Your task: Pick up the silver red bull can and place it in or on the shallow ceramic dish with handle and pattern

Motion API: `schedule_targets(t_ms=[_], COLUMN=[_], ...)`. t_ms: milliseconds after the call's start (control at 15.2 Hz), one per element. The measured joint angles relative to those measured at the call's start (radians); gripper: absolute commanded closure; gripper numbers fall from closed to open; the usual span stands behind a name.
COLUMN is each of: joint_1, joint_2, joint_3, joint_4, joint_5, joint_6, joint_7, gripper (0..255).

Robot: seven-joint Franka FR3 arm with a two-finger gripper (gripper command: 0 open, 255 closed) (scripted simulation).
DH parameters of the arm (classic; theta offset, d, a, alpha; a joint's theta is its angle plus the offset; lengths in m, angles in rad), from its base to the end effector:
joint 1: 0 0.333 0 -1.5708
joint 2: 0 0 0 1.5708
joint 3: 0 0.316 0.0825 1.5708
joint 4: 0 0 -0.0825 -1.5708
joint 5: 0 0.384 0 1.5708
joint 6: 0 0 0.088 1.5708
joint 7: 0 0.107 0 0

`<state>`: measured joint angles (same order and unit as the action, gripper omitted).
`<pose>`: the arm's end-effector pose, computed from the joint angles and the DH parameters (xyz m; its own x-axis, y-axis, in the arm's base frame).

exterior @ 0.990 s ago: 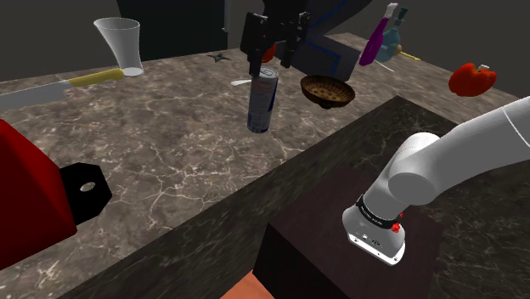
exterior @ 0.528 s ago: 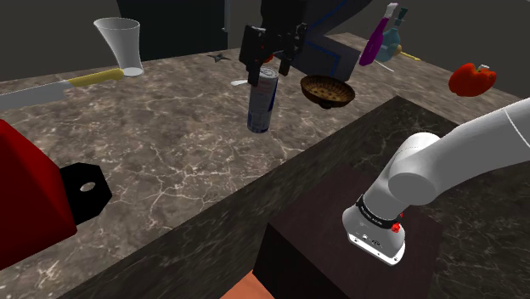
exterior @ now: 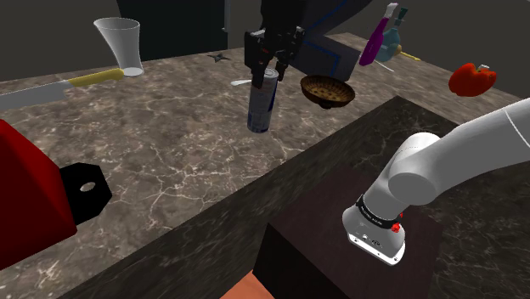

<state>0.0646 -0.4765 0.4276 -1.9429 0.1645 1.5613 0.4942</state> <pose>0.3363 0.2509 0.6524 0.9975 -0.0331 0.0624 -0.0330 -0.9995 -0.0027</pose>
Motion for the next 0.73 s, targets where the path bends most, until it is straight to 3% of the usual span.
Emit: schedule_targets(t_ms=[396,726], joint_1=[0.000,-0.006], joint_2=[0.003,0.026], joint_3=[0.000,-0.001], joint_4=[0.008,0.089], joint_5=[-0.001,-0.009], joint_6=[-0.006,-0.065], joint_7=[0.001,0.007], gripper=[255,255])
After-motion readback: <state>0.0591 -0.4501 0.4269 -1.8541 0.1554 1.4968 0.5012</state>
